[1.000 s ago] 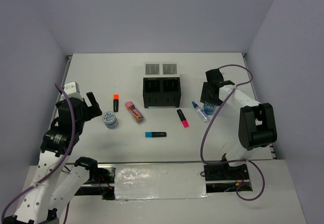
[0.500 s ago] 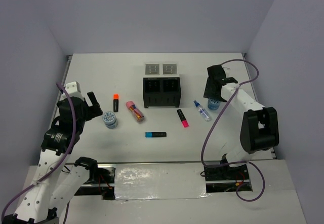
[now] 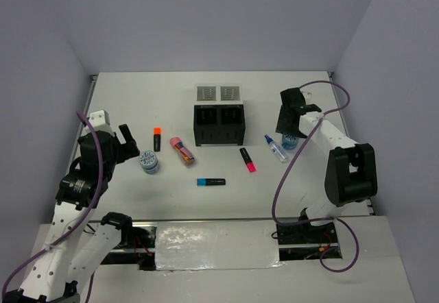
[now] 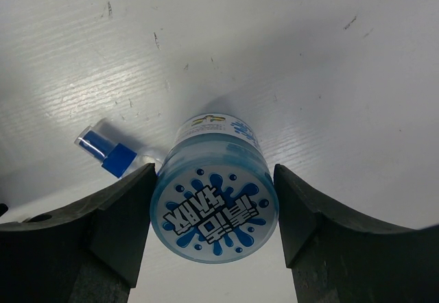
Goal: Sort the stationery into containers
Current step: Pick up the stationery from the center of the board, then place the stationery in the storage box.
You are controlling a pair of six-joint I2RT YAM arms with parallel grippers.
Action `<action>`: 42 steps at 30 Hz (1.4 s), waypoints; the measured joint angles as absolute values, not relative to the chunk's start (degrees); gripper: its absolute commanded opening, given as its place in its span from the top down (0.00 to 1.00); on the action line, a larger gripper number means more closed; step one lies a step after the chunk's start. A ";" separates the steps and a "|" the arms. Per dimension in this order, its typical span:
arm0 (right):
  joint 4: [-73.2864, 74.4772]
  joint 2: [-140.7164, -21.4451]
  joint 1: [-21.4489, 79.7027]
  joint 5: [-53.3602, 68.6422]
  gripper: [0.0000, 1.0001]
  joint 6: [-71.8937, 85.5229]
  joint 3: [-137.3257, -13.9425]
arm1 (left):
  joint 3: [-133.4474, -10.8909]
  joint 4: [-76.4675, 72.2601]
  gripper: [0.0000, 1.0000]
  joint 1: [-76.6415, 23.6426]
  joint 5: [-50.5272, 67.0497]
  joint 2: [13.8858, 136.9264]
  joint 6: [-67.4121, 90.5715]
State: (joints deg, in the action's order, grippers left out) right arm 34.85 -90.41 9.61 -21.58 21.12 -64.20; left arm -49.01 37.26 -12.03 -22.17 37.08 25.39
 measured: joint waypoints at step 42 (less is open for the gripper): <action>27.35 -115.66 24.43 0.54 1.00 8.32 -109.62 | -49.01 37.06 0.01 -12.03 -21.47 37.41 25.17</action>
State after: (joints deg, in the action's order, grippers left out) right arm 27.35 -115.66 24.43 0.54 8.32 -109.62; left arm -49.01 37.06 -12.03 -21.47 37.41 25.17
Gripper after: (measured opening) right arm 0.723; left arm 0.993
